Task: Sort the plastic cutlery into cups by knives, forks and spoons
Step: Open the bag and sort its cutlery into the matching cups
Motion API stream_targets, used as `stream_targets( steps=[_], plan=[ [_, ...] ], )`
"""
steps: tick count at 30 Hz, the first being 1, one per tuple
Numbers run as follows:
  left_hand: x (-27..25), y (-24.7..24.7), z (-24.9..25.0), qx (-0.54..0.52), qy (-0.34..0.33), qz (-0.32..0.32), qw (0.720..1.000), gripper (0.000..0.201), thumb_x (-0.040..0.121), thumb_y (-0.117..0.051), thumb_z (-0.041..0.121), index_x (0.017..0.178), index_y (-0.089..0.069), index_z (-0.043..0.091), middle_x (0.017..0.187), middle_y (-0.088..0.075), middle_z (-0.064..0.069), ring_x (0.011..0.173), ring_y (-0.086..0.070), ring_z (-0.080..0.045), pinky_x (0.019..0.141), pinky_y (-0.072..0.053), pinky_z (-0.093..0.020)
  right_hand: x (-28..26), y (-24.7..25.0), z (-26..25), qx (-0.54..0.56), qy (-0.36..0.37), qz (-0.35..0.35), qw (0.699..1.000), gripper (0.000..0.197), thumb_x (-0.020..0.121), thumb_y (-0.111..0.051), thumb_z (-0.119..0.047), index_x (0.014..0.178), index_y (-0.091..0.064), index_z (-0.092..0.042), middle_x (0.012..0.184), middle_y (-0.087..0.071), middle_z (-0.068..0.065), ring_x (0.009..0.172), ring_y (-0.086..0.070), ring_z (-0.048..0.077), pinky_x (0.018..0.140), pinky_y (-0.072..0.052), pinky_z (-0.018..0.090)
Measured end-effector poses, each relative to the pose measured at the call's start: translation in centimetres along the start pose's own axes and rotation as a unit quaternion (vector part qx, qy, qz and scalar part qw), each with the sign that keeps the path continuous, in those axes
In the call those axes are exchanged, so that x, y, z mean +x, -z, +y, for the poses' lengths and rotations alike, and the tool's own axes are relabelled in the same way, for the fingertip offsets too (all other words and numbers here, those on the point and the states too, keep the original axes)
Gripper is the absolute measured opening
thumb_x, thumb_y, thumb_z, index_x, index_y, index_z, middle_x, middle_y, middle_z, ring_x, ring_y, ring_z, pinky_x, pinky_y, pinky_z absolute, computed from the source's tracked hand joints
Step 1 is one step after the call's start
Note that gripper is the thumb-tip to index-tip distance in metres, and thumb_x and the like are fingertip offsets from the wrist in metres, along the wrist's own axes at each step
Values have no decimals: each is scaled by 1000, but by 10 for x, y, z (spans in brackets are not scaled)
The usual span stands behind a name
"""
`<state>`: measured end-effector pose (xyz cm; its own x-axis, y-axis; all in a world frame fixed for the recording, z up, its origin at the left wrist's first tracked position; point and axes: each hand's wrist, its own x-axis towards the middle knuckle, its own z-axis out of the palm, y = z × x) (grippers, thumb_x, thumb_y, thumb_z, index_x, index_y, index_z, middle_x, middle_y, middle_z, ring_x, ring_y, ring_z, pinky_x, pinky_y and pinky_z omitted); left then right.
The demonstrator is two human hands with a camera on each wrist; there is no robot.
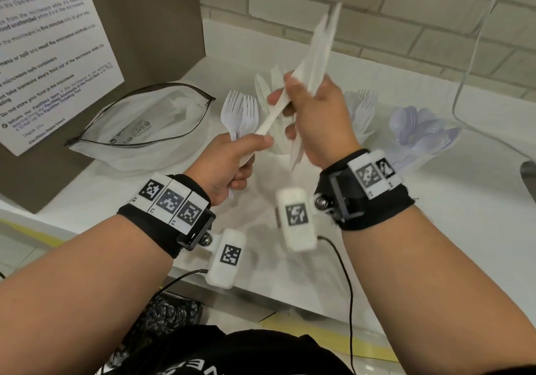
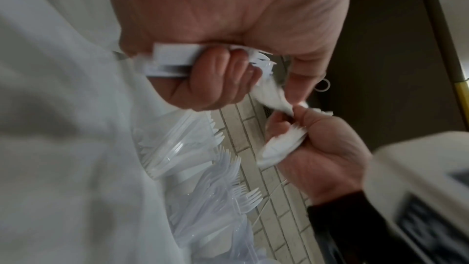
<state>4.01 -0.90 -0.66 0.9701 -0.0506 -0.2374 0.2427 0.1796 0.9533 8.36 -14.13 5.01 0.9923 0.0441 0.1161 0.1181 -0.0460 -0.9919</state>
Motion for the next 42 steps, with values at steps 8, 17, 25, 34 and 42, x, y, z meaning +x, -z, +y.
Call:
stream_targets(
  steps=[8,17,25,34,42],
  plan=[
    [0,18,8,-33,7,42,999,35,73,-62,34,61,-31,25,61,-17,-1,44,-15,-13,39,-13,-20,76,6,-25,22,96,91,991,40,101,-39,-17,140,-29,-15,82,-53,2,56,-62,15,60,-53,28],
    [-2,25,6,-16,10,35,999,32,75,-62,29,61,-34,24,59,-19,0,43,-17,-11,42,-12,-22,94,-13,39,-17,64,65,996,36,93,-55,-16,127,-43,-10,88,-58,2,55,-60,11,70,-55,31],
    [2,18,3,14,34,13,999,38,88,-55,15,60,-30,23,60,-17,-1,43,-17,-11,40,-14,-20,99,-4,42,1,9,63,998,41,83,-70,-11,122,-57,-10,108,-61,-4,98,-58,2,95,-47,22],
    [7,5,-1,-72,57,-80,993,20,86,-39,15,84,-58,9,60,-42,-4,46,-33,-14,45,-27,-26,62,8,16,-115,97,64,987,19,90,-60,-14,108,-66,-12,103,-67,-2,98,-62,12,94,-51,28],
    [14,-27,-6,9,69,-98,993,21,97,-42,16,92,-60,8,65,-48,-3,54,-43,-16,55,-40,-30,30,33,32,-201,65,0,977,35,98,-42,-10,130,-56,-12,141,-52,3,128,-49,16,112,-35,32]
  ],
)
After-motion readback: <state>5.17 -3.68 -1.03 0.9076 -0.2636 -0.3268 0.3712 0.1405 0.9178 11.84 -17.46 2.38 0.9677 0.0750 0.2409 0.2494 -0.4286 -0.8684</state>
